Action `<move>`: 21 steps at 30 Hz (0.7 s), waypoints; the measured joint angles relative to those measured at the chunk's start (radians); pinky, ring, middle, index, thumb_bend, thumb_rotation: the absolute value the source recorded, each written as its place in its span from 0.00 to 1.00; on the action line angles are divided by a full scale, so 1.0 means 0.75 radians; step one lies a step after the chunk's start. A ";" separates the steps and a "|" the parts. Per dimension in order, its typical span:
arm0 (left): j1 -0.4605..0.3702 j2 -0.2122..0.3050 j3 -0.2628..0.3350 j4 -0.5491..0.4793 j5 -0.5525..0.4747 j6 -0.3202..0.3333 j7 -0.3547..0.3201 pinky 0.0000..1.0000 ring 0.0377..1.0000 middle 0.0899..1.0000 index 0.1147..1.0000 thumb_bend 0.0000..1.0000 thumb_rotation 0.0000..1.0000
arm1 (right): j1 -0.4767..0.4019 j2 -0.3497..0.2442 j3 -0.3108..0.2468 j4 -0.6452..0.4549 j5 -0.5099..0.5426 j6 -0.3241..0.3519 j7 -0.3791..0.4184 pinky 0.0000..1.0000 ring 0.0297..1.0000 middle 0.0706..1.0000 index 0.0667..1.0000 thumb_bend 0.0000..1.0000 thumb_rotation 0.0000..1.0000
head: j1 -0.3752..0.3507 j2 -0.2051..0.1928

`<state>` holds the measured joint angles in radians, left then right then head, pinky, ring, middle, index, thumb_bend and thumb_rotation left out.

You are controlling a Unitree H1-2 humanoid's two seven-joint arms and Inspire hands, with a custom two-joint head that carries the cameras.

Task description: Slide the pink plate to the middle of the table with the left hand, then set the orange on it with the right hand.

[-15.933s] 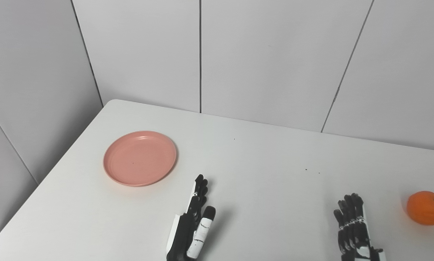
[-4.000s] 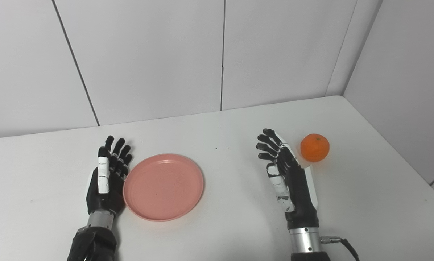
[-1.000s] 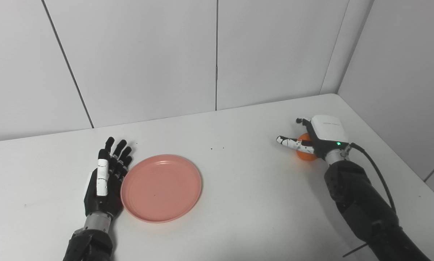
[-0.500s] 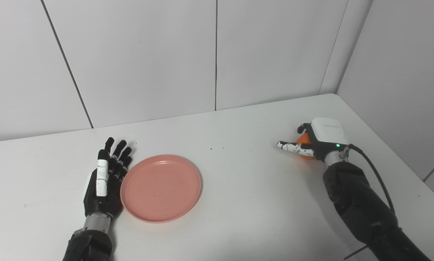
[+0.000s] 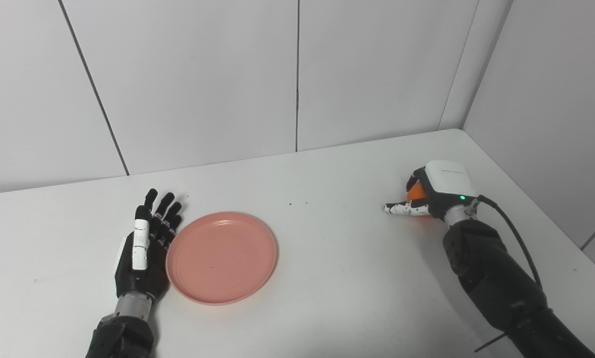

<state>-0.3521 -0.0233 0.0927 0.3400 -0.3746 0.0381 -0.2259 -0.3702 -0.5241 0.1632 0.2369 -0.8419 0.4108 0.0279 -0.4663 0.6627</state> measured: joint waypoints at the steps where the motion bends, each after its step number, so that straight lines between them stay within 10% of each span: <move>1: 0.000 0.000 0.000 -0.001 0.000 0.000 0.000 1.00 0.94 0.93 1.00 0.81 0.75 | 0.000 -0.005 -0.001 -0.002 0.014 0.000 0.000 0.20 0.24 0.27 0.31 0.55 0.41 | 0.002 0.002; 21: 0.004 -0.013 0.003 -0.014 0.004 0.001 0.007 0.96 0.90 0.93 1.00 0.82 0.75 | -0.039 -0.025 0.035 -0.443 0.036 -0.010 0.217 0.14 0.16 0.20 0.28 0.57 0.47 | 0.047 0.004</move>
<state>-0.3494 -0.0333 0.0950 0.3297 -0.3716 0.0388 -0.2203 -0.3997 -0.5429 0.1893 -0.0952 -0.8151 0.4033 0.1905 -0.4311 0.6657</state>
